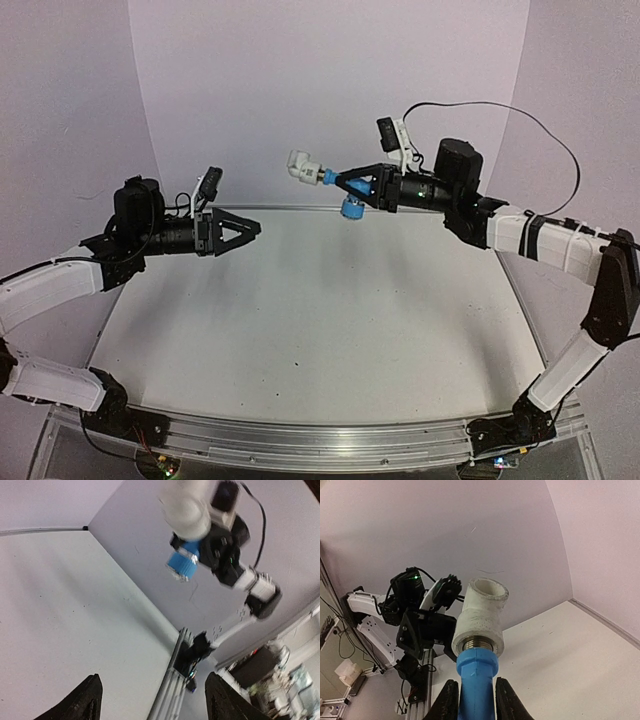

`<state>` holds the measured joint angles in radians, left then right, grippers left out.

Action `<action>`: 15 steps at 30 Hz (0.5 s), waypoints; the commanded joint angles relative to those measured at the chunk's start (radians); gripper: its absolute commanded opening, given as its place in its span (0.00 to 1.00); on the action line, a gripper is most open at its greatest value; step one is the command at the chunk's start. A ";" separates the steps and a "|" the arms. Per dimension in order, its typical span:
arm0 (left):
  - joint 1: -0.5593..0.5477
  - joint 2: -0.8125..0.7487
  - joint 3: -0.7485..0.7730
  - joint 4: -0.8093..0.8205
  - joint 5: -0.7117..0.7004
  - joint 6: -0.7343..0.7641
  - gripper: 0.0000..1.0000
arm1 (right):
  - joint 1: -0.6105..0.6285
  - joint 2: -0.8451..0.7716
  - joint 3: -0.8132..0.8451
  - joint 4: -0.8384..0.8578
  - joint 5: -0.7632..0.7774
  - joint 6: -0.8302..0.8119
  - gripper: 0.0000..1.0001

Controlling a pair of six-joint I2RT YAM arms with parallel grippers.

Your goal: Install the water faucets

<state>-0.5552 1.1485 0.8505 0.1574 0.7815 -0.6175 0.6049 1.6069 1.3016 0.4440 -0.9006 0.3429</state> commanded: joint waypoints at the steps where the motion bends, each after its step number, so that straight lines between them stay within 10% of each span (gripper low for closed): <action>1: -0.012 0.030 0.003 0.242 -0.118 -0.496 0.75 | 0.045 -0.065 -0.048 0.010 0.124 -0.175 0.00; 15: -0.106 0.068 0.017 0.425 -0.153 -0.417 0.88 | 0.114 -0.051 -0.102 0.163 0.079 -0.020 0.00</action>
<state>-0.6619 1.1874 0.8353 0.5075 0.6677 -1.0472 0.7126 1.5810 1.1885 0.4521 -0.7807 0.2485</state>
